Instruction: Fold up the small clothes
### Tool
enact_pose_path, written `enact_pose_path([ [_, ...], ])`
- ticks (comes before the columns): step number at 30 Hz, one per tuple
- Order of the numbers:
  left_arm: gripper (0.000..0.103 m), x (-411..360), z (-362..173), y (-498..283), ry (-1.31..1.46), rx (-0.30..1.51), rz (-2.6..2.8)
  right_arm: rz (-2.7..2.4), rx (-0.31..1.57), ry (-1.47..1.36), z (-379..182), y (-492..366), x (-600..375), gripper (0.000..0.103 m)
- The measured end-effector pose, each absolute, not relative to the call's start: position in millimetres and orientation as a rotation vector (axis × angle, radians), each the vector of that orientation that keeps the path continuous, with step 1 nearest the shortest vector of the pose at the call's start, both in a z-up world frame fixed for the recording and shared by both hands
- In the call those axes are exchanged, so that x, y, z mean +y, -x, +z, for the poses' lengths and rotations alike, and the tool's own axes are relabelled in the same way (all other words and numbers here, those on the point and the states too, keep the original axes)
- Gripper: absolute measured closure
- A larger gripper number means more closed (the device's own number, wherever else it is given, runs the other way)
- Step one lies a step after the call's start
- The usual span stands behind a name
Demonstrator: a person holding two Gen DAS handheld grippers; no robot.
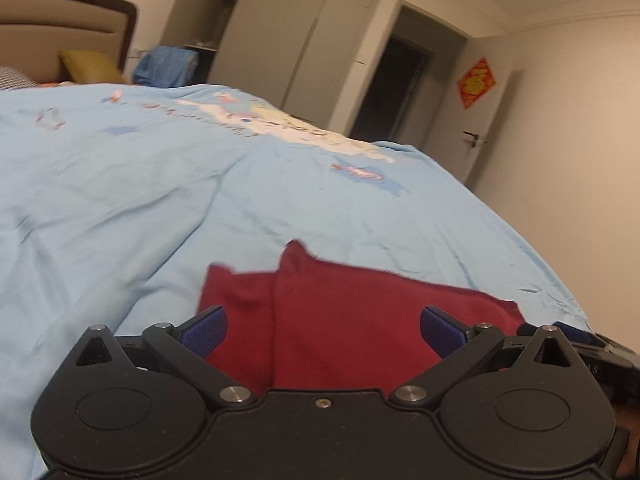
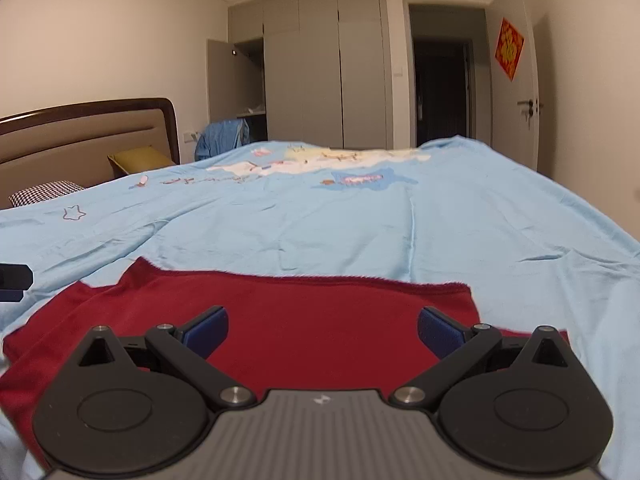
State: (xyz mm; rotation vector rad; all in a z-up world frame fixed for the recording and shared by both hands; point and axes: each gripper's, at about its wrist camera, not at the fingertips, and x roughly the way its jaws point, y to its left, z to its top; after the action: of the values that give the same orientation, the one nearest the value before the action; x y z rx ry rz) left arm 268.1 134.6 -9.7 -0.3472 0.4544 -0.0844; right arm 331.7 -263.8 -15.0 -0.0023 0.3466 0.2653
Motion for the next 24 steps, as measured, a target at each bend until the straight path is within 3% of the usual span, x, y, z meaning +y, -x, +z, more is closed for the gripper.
enact_pose_path([
  [7, 0.001, 138.8, -29.1, -216.4, 0.404, 0.461, 0.052, 0.214, 0.202, 0.162, -34.0, -278.8, -222.8, 0.0],
  [14, 0.001, 139.8, -60.1, -206.2, 0.533, 0.529, 0.038, 0.185, 0.22, 0.207, -61.1, -264.9, -208.9, 0.0],
  [24, 0.001, 122.2, -63.5, -209.7, 0.479, 0.528, 0.033, 0.153, 0.177, 0.208, -89.4, -253.1, -205.4, 0.0],
])
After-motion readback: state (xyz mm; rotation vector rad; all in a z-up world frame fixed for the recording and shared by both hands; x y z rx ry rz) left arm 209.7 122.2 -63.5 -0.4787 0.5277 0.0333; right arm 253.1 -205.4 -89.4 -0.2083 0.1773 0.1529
